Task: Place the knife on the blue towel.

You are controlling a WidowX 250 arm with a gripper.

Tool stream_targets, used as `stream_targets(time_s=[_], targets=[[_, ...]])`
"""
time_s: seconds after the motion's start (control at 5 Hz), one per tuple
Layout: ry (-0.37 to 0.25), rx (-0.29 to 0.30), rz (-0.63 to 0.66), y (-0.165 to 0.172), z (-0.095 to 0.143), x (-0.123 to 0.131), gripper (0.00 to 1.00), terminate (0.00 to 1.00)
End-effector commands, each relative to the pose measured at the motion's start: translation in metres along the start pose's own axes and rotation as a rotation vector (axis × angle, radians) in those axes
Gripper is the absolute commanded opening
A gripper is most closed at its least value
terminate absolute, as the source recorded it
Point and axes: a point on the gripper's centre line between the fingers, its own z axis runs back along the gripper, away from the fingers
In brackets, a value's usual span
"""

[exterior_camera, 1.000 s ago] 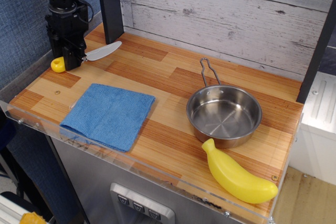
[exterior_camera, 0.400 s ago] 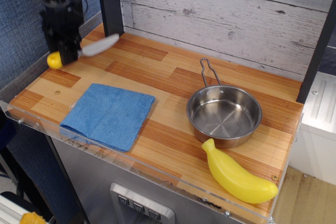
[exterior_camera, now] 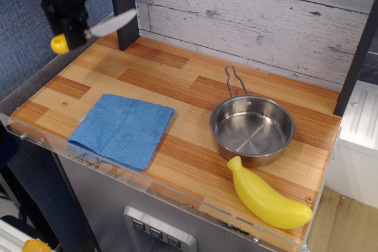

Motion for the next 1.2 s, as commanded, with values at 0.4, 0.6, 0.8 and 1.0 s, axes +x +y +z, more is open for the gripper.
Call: stream_targets(time_s=[0.4,0.6,0.8,1.0], targets=[[-0.143,0.006,-0.225,-0.080,0.080,-0.018,0.00,0.00],[-0.129,-0.013,-0.288,-0.103,0.072,-0.033,0.00,0.00],[-0.121,-0.013,-0.342,-0.121,0.066,-0.044,0.00,0.00],[-0.104,-0.006,-0.379,-0.136,0.057,-0.055,0.00,0.00]])
